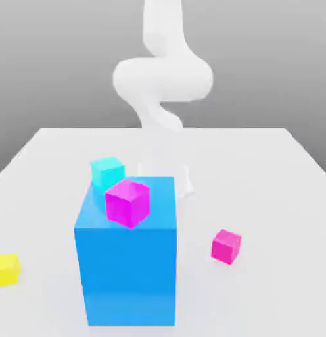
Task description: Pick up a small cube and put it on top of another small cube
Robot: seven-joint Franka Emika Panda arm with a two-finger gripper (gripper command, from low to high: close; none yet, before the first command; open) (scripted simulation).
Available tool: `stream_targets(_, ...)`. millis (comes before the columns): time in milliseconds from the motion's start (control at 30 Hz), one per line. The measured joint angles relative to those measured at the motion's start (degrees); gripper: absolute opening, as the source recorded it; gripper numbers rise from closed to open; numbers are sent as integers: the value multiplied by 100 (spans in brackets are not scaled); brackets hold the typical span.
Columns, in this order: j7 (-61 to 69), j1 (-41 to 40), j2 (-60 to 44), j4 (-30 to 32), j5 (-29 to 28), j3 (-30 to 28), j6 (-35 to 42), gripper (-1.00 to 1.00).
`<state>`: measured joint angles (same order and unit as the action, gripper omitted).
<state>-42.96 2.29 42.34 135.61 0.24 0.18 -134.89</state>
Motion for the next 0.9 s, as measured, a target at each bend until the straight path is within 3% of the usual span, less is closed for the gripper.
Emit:
stream_targets(567,2545,1903,-3271,3220,165,320,-2781,0)
stream_targets(833,2506,2357,-5401,3231,-270,35,-4472,0)
stream_targets(867,2501,2403,-5548,3206,-272,-9,-4593,-100)
stream_targets(900,2501,2403,-5548,3206,-272,-9,-4593,-100)
